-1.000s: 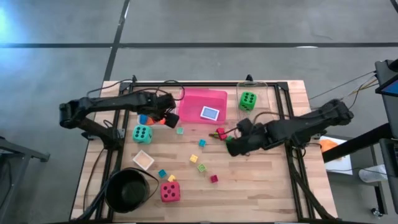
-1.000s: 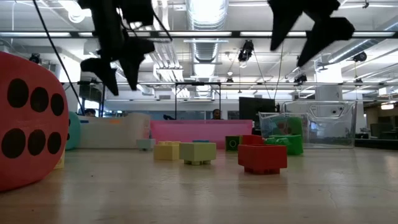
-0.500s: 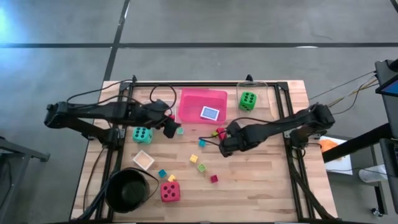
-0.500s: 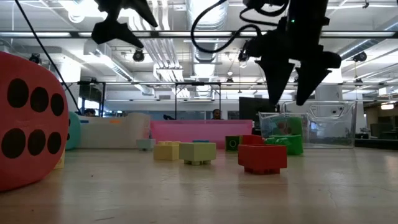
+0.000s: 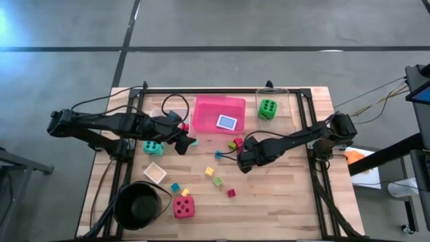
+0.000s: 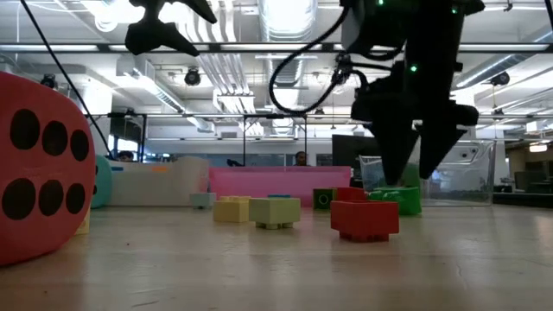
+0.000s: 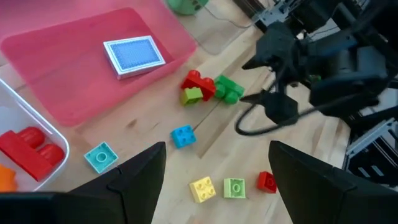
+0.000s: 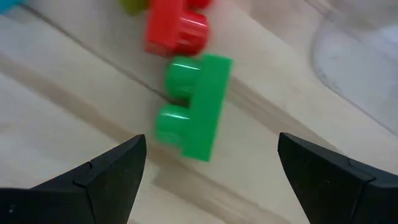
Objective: Pick & Place Toys
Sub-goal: Put the green game piece into the white bin
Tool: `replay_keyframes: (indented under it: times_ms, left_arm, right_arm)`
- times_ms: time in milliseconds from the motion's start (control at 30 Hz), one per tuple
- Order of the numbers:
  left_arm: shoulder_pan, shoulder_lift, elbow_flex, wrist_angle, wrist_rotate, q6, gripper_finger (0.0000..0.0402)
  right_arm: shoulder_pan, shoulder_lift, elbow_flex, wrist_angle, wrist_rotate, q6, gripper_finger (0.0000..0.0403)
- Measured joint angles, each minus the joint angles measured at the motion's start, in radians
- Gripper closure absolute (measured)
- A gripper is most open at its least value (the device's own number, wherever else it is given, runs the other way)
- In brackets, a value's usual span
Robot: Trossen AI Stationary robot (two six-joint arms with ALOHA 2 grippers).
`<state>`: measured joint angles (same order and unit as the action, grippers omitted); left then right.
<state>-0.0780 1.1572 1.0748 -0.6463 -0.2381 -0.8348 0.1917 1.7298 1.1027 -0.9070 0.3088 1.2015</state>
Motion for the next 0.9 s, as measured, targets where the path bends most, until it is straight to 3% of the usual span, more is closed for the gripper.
replay_keyframes:
  times_ms: [333,533,900]
  left_arm:
    - [0.000,-0.004,0.000,-0.001,0.009,0.000,0.0113]
    - [0.000,-0.004,0.000,-0.001,0.014,-0.004,0.0113]
    - [0.000,-0.004,0.000,-0.001,0.014,-0.004,0.0113]
  right_arm:
    - [-0.005,0.007,-0.085,0.202,-0.006,-0.039,0.0046]
    - [-0.010,0.007,-0.110,0.213,-0.007,-0.025,0.0050]
    - [-0.029,0.007,-0.141,0.297,-0.027,0.044,0.0169]
